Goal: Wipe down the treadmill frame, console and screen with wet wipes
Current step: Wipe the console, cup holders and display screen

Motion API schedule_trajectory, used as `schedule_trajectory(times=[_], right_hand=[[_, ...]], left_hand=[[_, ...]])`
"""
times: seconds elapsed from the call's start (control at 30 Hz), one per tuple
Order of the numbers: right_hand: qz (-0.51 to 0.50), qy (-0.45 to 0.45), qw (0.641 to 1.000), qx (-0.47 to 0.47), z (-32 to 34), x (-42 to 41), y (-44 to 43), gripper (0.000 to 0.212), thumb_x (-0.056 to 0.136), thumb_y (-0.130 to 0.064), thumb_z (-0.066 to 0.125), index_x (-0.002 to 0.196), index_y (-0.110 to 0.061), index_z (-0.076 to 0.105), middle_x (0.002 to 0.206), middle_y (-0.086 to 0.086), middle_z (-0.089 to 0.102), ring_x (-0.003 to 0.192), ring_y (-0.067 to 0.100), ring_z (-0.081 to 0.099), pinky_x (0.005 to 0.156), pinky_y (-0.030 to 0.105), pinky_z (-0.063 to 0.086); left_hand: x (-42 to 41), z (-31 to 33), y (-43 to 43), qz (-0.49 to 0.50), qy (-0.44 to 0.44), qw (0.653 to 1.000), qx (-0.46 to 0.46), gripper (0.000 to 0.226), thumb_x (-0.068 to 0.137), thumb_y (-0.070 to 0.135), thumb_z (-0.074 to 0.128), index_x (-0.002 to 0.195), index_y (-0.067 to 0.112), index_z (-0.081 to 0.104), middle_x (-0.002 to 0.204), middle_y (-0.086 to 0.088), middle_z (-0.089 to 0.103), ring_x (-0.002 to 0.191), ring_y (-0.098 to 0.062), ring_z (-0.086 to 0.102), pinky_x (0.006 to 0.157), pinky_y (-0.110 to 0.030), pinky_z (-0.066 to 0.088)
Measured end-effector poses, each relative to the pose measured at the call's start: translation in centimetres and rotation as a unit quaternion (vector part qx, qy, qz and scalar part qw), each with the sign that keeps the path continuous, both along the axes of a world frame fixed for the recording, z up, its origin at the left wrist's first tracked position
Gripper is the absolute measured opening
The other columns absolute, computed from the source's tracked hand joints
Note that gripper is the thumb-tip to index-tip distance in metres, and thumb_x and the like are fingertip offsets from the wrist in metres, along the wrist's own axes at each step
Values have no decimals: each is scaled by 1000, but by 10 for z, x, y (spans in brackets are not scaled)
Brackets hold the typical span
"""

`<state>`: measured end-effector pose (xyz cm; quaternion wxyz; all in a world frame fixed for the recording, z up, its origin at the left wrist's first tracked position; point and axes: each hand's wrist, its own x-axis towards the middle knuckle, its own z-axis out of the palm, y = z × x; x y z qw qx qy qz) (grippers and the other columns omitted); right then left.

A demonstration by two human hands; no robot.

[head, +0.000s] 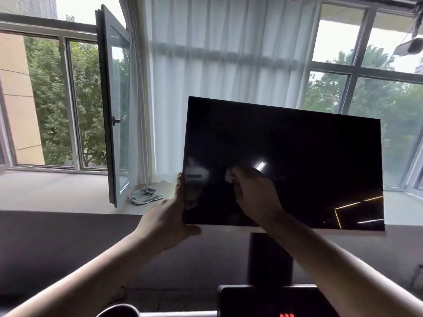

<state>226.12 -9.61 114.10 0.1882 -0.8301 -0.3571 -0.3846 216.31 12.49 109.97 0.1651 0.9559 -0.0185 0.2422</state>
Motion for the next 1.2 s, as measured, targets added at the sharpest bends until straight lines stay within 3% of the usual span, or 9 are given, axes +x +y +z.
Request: schedule_trajectory(times=[0.07, 0.13, 0.33, 0.43, 0.57, 0.7, 0.8, 1.0, 1.2], right_hand=[[-10, 10, 999, 51, 8, -2, 15, 36, 83, -29, 29, 102, -25, 60, 102, 1, 67, 92, 27, 66, 75, 45, 57], [-4, -2, 1000, 14, -9, -21, 30, 33, 87, -31, 32, 102, -21, 60, 100, 3, 65, 89, 26, 63, 73, 43, 56], [24, -16, 990, -139, -60, -38, 3, 9, 87, -17, 68, 93, -22, 62, 89, -1, 59, 80, 22, 61, 60, 35, 51], [-19, 31, 999, 6, -35, -24, -11, 8, 96, -16, 60, 91, -20, 56, 83, -6, 61, 73, 14, 58, 61, 29, 42], [-9, 77, 991, 108, -32, -25, 18, 6, 99, -17, 53, 95, -17, 57, 91, 2, 69, 82, 22, 68, 68, 39, 56], [50, 58, 997, -14, -65, -50, 34, 8, 91, -7, 64, 92, -14, 63, 89, 4, 64, 82, 27, 62, 66, 36, 50], [71, 6, 993, -96, -68, -45, 8, 20, 80, -2, 71, 96, -15, 68, 89, 2, 63, 82, 23, 60, 73, 36, 52], [-13, 43, 993, 108, -51, -25, -2, 10, 94, -11, 55, 90, -19, 60, 90, 0, 66, 82, 22, 64, 69, 41, 55], [75, 10, 996, -53, -71, -44, -10, 9, 96, -13, 60, 89, -15, 63, 82, 3, 61, 76, 26, 59, 71, 39, 50]], left_hand=[[-2, -1, -4, 15, 8, 1000, -2, 151, 69, 58, 86, 153, 28, -35, 143, -10, 58, 131, -30, 51, 103, -37, 46], [-4, -2, -9, 25, 4, 1000, -1, 151, 69, 58, 86, 155, 25, -34, 144, -11, 57, 132, -30, 50, 102, -36, 45], [-9, -6, -20, 36, -23, 999, 3, 149, 72, 55, 85, 154, 20, -35, 145, -9, 56, 129, -31, 54, 94, -39, 49], [-9, -11, -22, 48, -31, 998, -1, 150, 71, 58, 85, 154, 22, -36, 138, -8, 61, 122, -30, 60, 89, -38, 52], [-5, -13, -22, 62, -46, 997, 14, 148, 72, 60, 82, 154, 19, -34, 133, -6, 64, 120, -31, 59, 88, -38, 50], [-1, -16, -22, 67, -51, 996, 25, 148, 71, 61, 81, 153, 20, -37, 124, -8, 70, 110, -32, 65, 78, -38, 47], [-1, -18, -22, 77, -44, 996, 28, 149, 72, 61, 81, 153, 18, -36, 129, -10, 67, 117, -33, 63, 84, -39, 48], [-1, -17, -25, 83, -42, 995, 34, 156, 67, 67, 83, 152, 16, -38, 133, -10, 66, 121, -33, 61, 92, -41, 48], [-2, -18, -28, 81, -48, 995, 29, 157, 67, 64, 84, 150, 17, -40, 128, -11, 68, 115, -33, 63, 87, -40, 50]])
